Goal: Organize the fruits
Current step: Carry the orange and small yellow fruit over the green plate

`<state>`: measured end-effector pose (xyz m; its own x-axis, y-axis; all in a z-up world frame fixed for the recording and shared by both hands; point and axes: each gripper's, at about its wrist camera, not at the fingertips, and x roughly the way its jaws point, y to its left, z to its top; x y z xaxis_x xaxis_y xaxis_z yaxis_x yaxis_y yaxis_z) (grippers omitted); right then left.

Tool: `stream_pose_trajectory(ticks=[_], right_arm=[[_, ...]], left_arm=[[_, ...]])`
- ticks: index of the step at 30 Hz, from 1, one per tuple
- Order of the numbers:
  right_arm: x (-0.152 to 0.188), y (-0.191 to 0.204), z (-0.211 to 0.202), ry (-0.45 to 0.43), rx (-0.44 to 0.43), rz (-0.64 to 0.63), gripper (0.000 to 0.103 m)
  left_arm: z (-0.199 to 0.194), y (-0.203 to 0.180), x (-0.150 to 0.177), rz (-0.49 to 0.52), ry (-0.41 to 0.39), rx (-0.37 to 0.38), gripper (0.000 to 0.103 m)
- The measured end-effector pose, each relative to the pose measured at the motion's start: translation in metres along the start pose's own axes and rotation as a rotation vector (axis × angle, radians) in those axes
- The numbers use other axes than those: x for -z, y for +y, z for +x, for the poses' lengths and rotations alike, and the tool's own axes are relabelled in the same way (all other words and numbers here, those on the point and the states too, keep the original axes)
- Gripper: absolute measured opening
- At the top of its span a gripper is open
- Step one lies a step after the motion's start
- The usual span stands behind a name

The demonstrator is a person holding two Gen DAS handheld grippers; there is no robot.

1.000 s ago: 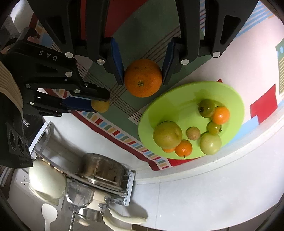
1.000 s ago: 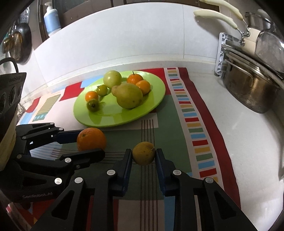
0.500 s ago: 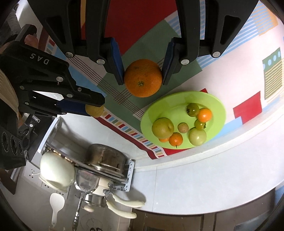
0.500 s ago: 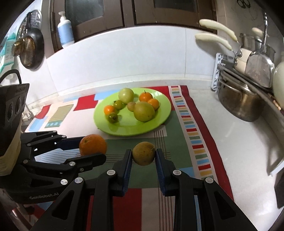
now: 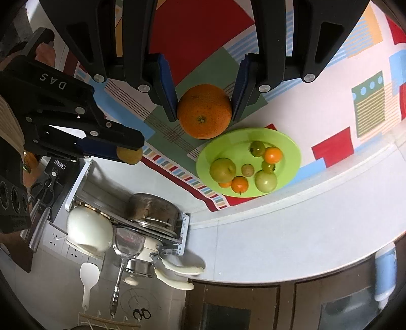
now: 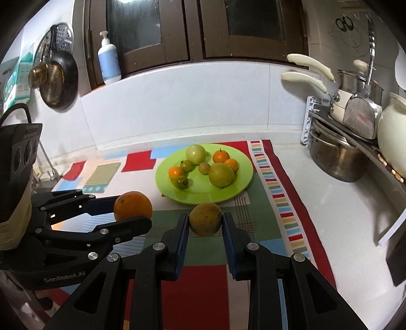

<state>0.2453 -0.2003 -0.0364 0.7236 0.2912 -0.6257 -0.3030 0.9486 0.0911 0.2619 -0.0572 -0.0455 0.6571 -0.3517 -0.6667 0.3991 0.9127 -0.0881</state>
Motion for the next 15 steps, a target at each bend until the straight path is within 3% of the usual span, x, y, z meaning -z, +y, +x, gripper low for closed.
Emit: stream_pose_trajectory(ticks=[15], right_arm=[[-0.023,0.022,0.002,-0.07,0.007,0.037,0.028]], left_arm=[[-0.015,0.026,-0.027,0.04,-0.052,-0.025,0.042]])
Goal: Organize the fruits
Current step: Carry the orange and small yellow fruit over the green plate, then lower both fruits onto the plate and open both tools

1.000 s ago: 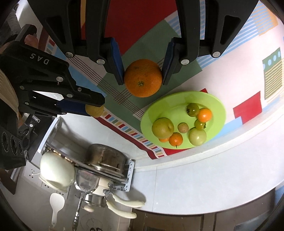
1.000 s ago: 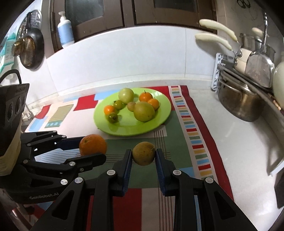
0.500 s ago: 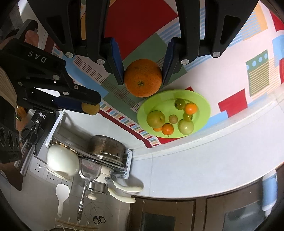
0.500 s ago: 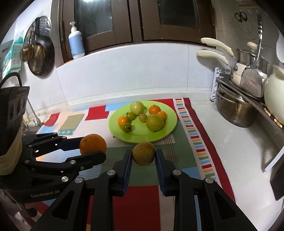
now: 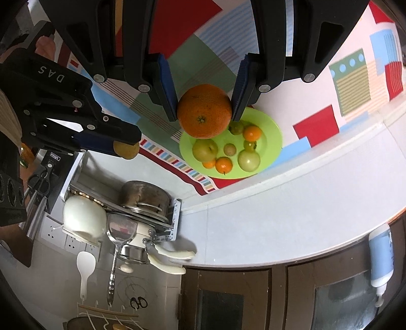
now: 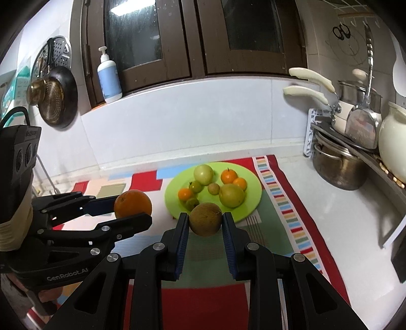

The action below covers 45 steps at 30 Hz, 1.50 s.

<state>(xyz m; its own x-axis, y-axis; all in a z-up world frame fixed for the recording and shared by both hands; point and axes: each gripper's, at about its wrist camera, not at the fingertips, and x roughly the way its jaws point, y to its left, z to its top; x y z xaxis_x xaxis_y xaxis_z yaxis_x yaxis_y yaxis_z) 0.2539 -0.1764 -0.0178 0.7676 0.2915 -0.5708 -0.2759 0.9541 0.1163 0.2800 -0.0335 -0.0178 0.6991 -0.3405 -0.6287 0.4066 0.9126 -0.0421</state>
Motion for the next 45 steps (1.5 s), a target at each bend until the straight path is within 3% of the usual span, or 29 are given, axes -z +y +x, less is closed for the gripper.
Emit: stream_pose_trajectory(ticks=[12,39,42,43,45], right_arm=[[-0.028,0.005,0.032,-0.009,0.0,-0.03,0.028],[-0.06,-0.039,0.166,0.067,-0.067,-0.051,0.028],[-0.06,-0.041,0.173,0.071,-0.064,-0.044,0.028],[-0.06,-0.042,0.174,0.067,-0.062,-0.041,0.028],[-0.061,-0.042,0.175,0.063,-0.058,-0.034,0.035]], left_arm=[[0.028,0.024,-0.023,-0.005,0.001,-0.015,0.042],[0.133,0.065,-0.044,-0.061,0.073,-0.054,0.042],[0.134,0.066,-0.045,-0.064,0.063,-0.059,0.052],[0.133,0.066,-0.045,-0.064,0.056,-0.065,0.06],[0.129,0.067,-0.046,-0.065,0.041,-0.079,0.061]])
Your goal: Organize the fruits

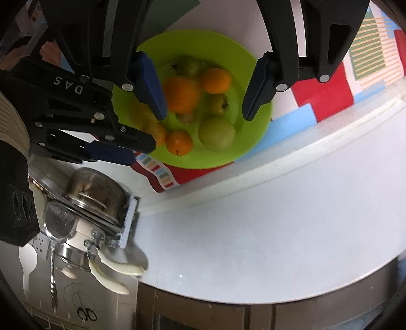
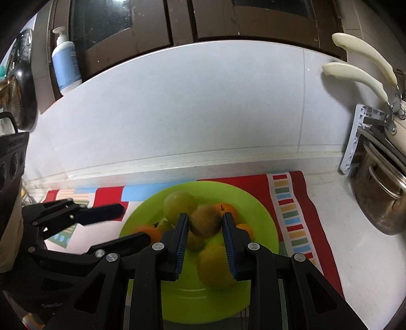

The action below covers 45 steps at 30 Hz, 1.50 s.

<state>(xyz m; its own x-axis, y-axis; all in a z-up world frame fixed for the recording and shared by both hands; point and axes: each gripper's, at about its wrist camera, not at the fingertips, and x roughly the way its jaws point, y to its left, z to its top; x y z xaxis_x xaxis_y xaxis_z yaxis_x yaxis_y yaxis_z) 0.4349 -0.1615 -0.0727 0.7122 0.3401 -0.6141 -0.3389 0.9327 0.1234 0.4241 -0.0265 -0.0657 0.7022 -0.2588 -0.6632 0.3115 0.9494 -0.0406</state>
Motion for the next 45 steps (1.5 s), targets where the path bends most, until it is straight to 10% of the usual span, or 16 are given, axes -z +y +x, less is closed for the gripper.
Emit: stream_pose_trajectory(ticks=[22,45], right_arm=[[0.035,0.036,-0.114,-0.087,0.156,0.034,0.065],[0.107,0.112,-0.242,-0.17,0.317,0.121,0.079]], left_arm=[[-0.119,-0.007,0.033,-0.014,-0.156,-0.202,0.086],[-0.239,-0.027,0.106,0.033,-0.214,-0.165,0.103]])
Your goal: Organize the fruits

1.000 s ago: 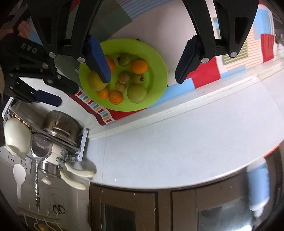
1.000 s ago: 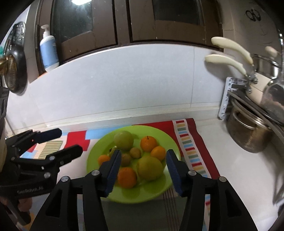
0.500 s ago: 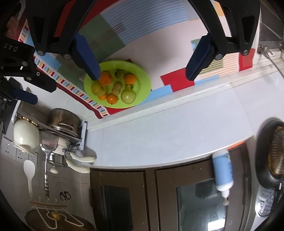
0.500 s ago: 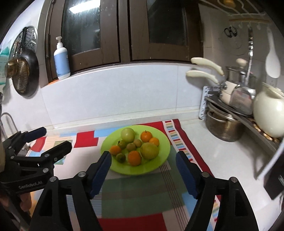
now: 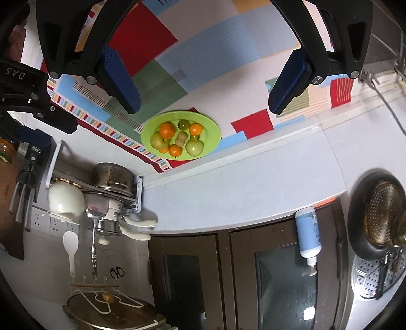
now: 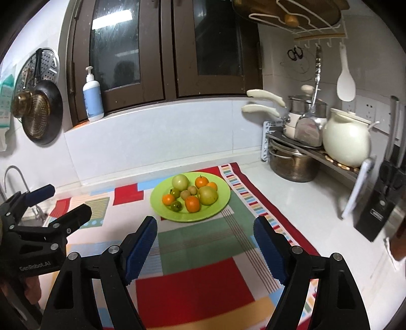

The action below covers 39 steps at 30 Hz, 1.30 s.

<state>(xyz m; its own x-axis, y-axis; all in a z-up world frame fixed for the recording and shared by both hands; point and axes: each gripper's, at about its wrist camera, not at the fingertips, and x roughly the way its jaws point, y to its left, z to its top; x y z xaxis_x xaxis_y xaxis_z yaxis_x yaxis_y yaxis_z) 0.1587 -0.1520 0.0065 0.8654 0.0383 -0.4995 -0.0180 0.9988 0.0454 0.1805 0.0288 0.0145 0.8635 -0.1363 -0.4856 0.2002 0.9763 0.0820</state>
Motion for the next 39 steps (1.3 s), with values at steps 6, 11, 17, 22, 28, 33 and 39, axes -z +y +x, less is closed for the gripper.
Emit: stream_pose_trajectory(ticks=[6,11,17,22,28,33,39], right_arm=[[0.011,-0.001,-0.03,-0.011,-0.016,-0.03,0.083],[0.021,-0.007,-0.055,-0.012,-0.038,-0.043,0.083],[0.029,-0.012,-0.081,-0.019,-0.059,-0.06,0.083],[0.04,-0.013,-0.103,-0.025,-0.079,-0.07,0.085],[0.05,-0.015,-0.124,-0.031,-0.097,-0.072,0.085],[0.056,-0.015,-0.136,-0.035,-0.097,-0.074,0.085],[0.061,-0.015,-0.145,-0.039,-0.092,-0.079,0.085]], left_arm=[[-0.035,-0.013,0.013,-0.03,-0.018,-0.034,0.103],[-0.06,-0.025,0.024,-0.05,-0.025,-0.056,0.103],[-0.093,-0.037,0.037,-0.072,-0.026,-0.067,0.103],[-0.114,-0.046,0.046,-0.076,-0.026,-0.068,0.103],[-0.135,-0.054,0.054,-0.075,-0.035,-0.067,0.103],[-0.151,-0.058,0.059,-0.07,-0.049,-0.081,0.103],[-0.16,-0.061,0.062,-0.069,-0.058,-0.091,0.103]])
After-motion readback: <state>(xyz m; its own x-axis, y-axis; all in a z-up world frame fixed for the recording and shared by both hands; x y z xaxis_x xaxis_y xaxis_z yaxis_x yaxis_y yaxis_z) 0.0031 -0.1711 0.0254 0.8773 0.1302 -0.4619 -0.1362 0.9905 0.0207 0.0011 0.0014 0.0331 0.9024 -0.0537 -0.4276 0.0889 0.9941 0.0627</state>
